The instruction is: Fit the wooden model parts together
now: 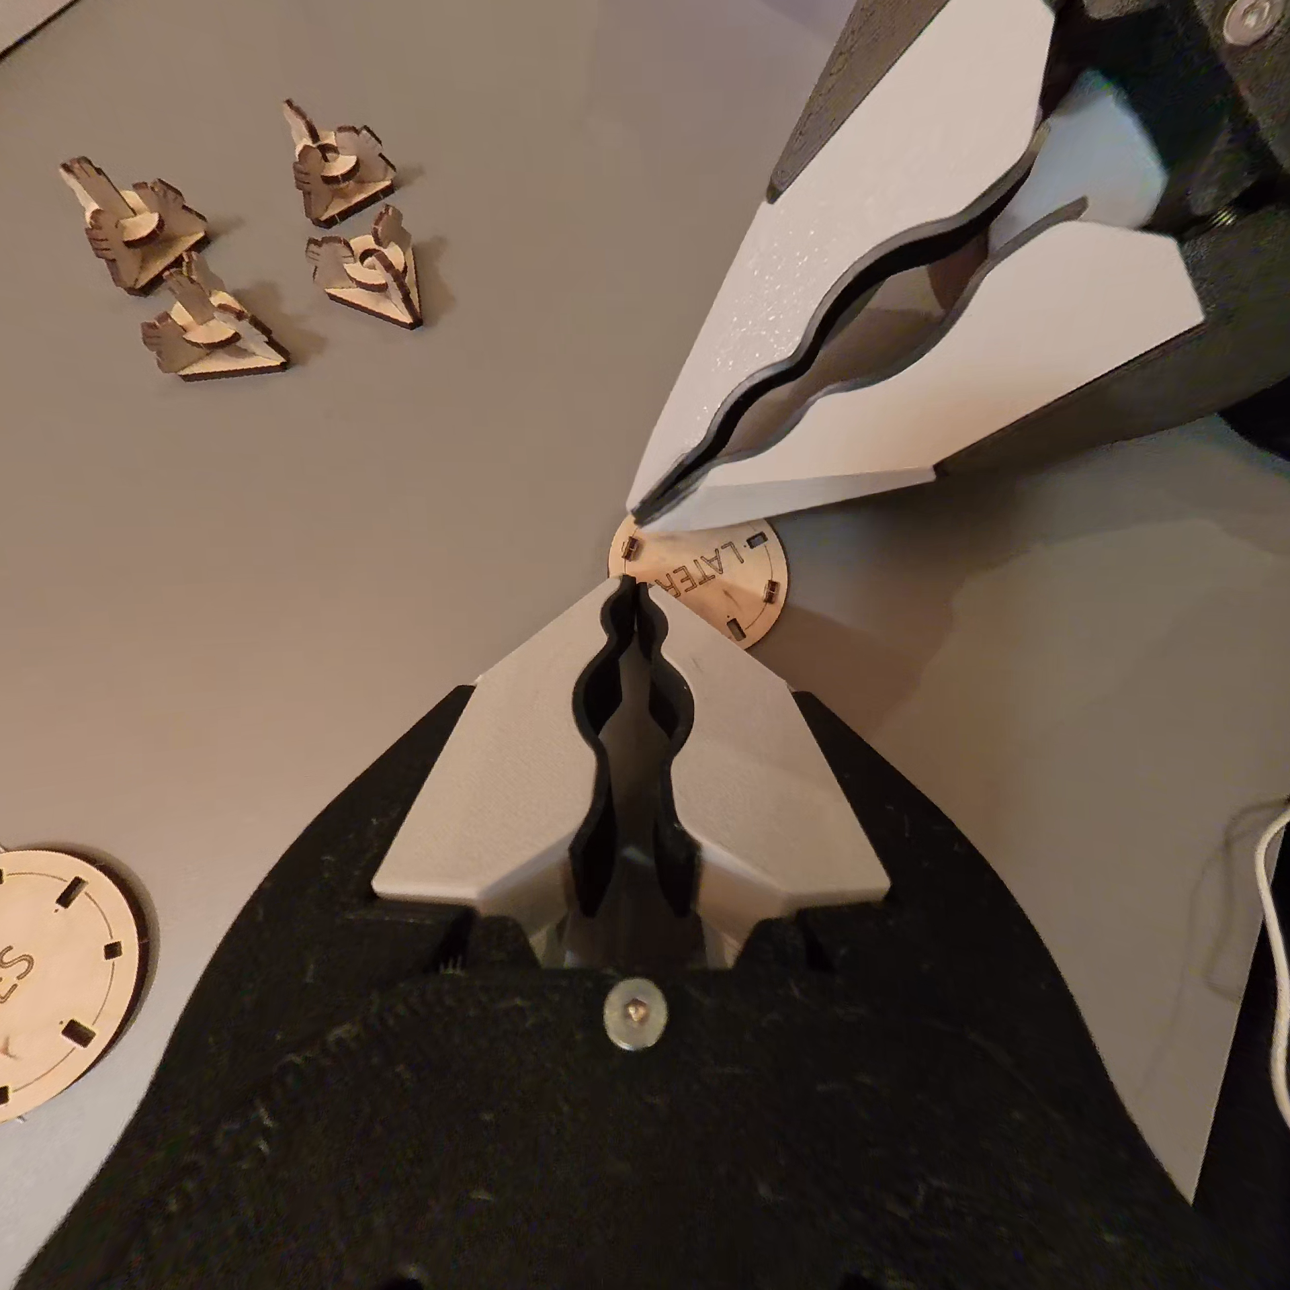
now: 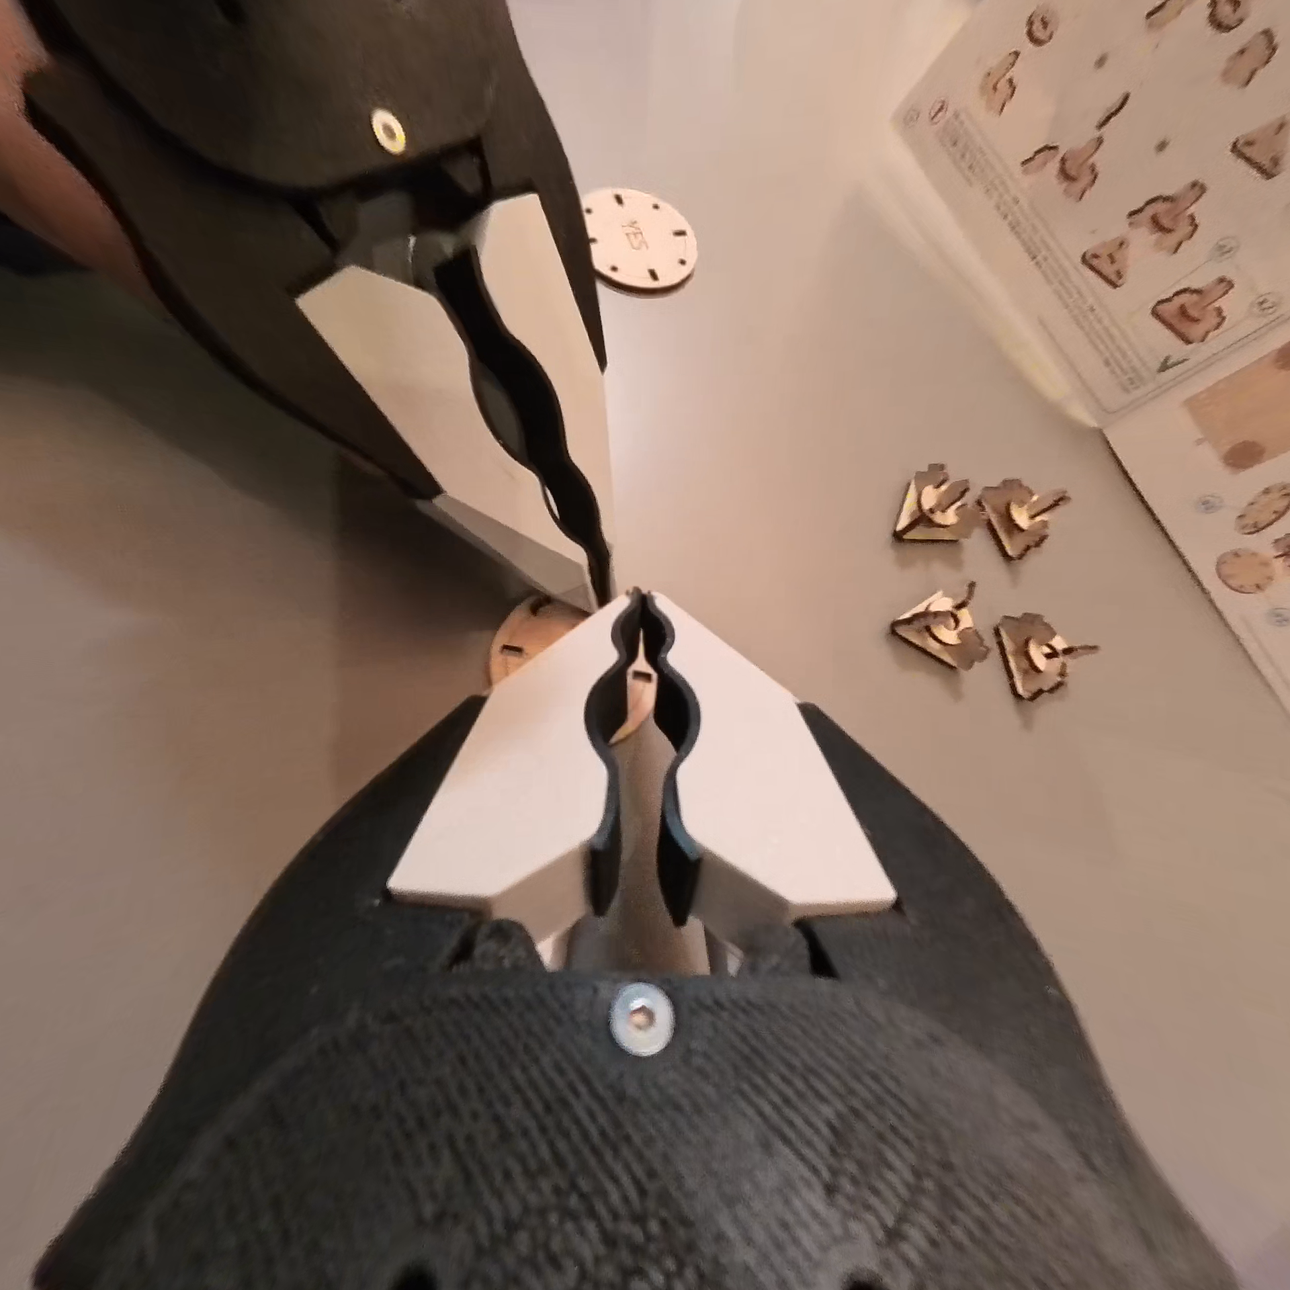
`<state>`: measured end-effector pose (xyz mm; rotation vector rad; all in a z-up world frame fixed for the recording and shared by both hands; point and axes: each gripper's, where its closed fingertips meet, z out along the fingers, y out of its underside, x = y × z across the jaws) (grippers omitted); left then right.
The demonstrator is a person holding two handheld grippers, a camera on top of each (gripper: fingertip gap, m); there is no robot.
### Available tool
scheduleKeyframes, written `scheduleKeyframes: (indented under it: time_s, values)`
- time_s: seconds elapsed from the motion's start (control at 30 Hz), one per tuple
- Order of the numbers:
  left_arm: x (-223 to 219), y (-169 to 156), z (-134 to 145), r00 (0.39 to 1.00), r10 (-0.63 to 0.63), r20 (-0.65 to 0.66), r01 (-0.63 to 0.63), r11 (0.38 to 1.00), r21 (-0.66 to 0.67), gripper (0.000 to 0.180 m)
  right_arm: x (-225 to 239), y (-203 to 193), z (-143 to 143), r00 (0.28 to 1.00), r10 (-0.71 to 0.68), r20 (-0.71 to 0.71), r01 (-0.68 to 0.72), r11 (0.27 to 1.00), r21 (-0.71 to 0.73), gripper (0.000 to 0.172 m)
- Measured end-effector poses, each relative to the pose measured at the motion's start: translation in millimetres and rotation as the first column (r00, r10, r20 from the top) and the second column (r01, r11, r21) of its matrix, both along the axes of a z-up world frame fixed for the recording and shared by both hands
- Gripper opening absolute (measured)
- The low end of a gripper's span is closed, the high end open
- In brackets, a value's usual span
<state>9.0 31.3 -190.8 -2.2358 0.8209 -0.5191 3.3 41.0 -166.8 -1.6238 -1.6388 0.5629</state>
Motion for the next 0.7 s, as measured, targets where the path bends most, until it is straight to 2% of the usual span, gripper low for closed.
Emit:
scheduleKeyframes:
  time_s: [0.1,0.2,0.3,0.43,0.53,0.63,0.7]
  values:
    - [0,0,0,1.0,-0.001,0.001,0.001,1.0,-0.001,0.0,0,2,-18,0.998,-0.015,0.061,0.017,0.999,-0.03,0.0]
    - [0,0,0,1.0,-0.001,0.001,0.001,1.0,-0.001,0.0,2,8,-15,0.998,-0.037,0.059,0.037,0.999,0.004,0.0]
    - [0,0,0,1.0,-0.001,0.003,0.001,1.0,-0.003,0.0,-2,4,1,1.0,-0.025,-0.019,0.025,1.0,-0.011,0.0]
    - [0,0,0,1.0,-0.001,0.006,0.001,1.0,-0.005,0.0,-2,2,-18,0.999,-0.021,0.05,0.024,0.998,-0.06,0.0]
    - [0,-1,0,1.0,-0.004,0.007,0.004,1.0,-0.007,0.0,0,9,-12,0.999,-0.041,0.027,0.042,0.999,-0.018,0.0]
    - [0,-1,0,1.0,-0.005,0.008,0.006,1.0,-0.008,0.0,-6,3,6,0.998,-0.026,-0.061,0.023,0.999,-0.049,0.0]
    - [0,-1,0,1.0,-0.005,0.01,0.005,1.0,-0.01,0.0,-4,2,-13,0.999,-0.025,0.023,0.026,0.998,-0.064,0.0]
